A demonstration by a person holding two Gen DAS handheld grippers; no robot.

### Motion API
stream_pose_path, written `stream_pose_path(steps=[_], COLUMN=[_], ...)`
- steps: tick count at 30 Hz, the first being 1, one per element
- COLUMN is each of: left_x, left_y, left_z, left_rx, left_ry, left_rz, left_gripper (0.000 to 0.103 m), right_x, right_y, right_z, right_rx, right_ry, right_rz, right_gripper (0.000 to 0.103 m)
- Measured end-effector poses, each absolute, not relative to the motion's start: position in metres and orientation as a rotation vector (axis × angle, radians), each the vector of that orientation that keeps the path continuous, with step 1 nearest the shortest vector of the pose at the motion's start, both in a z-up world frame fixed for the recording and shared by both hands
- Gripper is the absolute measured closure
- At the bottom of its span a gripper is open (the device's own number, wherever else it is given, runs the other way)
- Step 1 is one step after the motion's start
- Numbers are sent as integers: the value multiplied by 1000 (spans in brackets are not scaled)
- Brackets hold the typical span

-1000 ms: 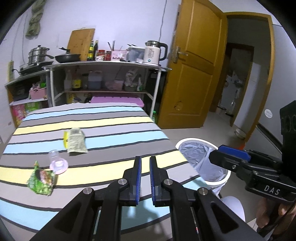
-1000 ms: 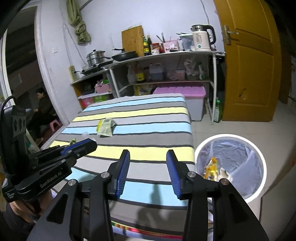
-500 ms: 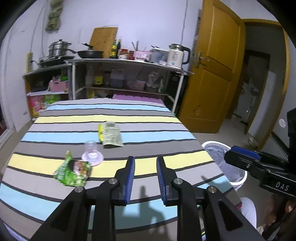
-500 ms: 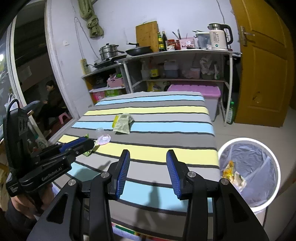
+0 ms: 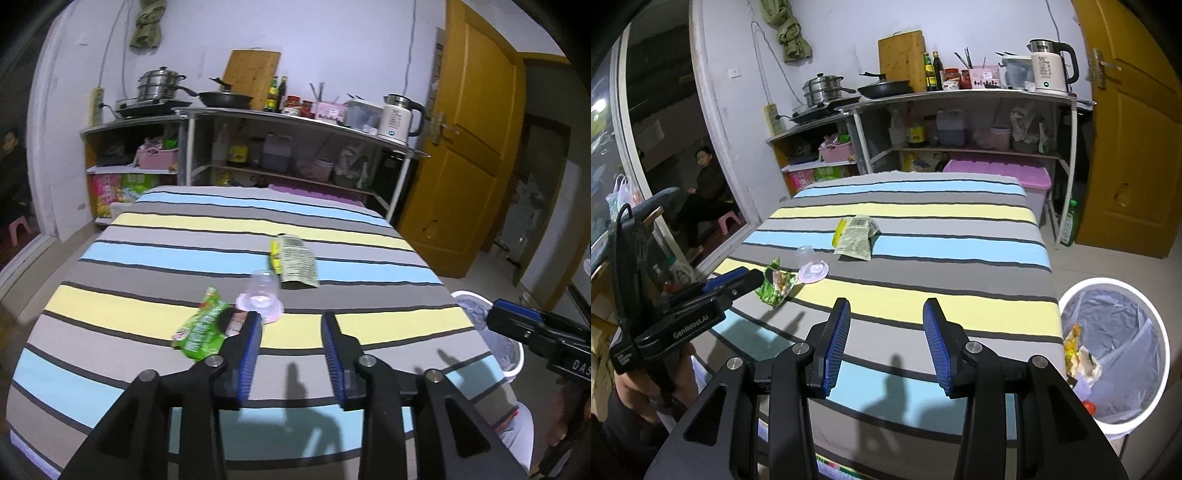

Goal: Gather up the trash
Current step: 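Move both tools back over the table toward the green snack bag, then grasp the green snack bag with the left tool while the right tool grasps the barcode packet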

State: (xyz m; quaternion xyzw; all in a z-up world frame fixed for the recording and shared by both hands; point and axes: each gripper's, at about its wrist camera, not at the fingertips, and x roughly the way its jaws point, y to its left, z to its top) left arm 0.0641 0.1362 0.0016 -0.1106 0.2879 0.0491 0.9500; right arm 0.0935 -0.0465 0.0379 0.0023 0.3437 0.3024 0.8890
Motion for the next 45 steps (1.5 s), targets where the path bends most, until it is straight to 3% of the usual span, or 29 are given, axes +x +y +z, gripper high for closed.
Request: stream_pose_path(steps=[14,23,29,31,32,35,40,43,45], left_x=[87,109,120,122,123,121,114,106,103], left_y=[176,179,188,194,197,202,209,214,218], left_z=[-35,-41,-48,-51,-54,-56,-52,-45,-41], left_rx=[-233,-179,-188,-220,-239,-277,-330,-358,-371], left_ry=[663,693,735,748,760,753,731,695,673], left_rz=[168,157,202,190,185,183,166,159,162], left_gripper=[48,31,31,44,57,73,76,64,47], right_x=[112,125,131,133,135,139,148,153,158], right_y=[-22,-4,4,7,8,14,27,34,38], right_z=[28,20,15,15,14,14,14,15,15], right_rx=[-15,-25,-30,-33,-34,-38,-37,-37,-37], right_ry=[751,777,792,798,800,801,803,797,797], right_rz=[654,664,668,670,672,677,689,695,695], right_gripper=[61,60,60,60,60,60,60,60,60])
